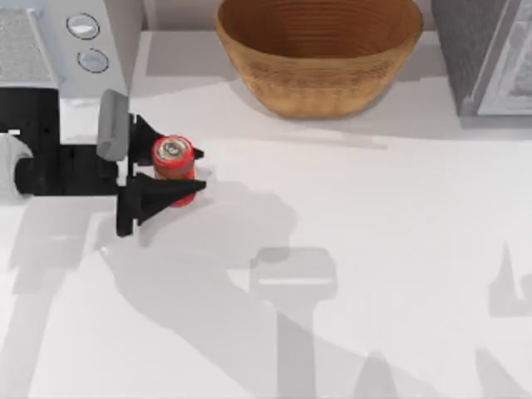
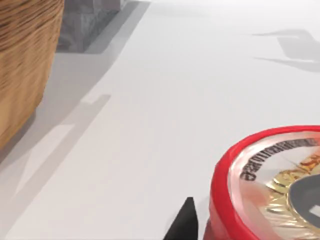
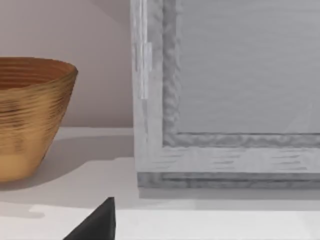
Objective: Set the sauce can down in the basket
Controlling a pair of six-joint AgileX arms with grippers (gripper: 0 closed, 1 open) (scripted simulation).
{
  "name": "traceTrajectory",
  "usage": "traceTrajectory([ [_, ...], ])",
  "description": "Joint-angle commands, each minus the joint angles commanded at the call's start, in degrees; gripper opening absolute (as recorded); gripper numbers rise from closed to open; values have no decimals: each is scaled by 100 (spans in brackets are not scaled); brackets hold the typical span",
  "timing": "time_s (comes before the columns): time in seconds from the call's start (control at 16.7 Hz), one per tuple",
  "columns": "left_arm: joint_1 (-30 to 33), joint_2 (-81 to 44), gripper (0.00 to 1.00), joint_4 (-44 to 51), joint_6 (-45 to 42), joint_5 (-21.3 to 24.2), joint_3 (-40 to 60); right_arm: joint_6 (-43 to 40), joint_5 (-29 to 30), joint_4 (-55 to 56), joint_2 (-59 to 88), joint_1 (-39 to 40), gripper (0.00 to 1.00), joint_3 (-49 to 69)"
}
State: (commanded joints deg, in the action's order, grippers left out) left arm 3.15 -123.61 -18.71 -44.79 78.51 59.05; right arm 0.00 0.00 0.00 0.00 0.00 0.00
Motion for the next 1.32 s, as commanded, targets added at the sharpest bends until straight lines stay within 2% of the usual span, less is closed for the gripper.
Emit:
traceTrajectory([
  [0.42, -509, 1364, 0, 2480, -1860, 363, -557, 0, 0, 0, 0, 0, 100, 0],
  [0.6, -693, 1649, 0, 2877, -2164, 486, -761, 0, 0, 0, 0, 0, 100, 0],
  [0.9, -670, 1632, 0, 2885, -2175, 474, -744, 0, 0, 0, 0, 0, 100, 0],
  [1.08, -628, 1549, 0, 2733, -2050, 103, -545, 0, 0, 0, 0, 0, 100, 0],
  [1.2, -561, 1441, 0, 2525, -1825, -445, -266, 0, 0, 0, 0, 0, 100, 0],
  [1.32, -453, 1300, 0, 2250, -1463, -1197, 111, 0, 0, 0, 0, 0, 100, 0],
])
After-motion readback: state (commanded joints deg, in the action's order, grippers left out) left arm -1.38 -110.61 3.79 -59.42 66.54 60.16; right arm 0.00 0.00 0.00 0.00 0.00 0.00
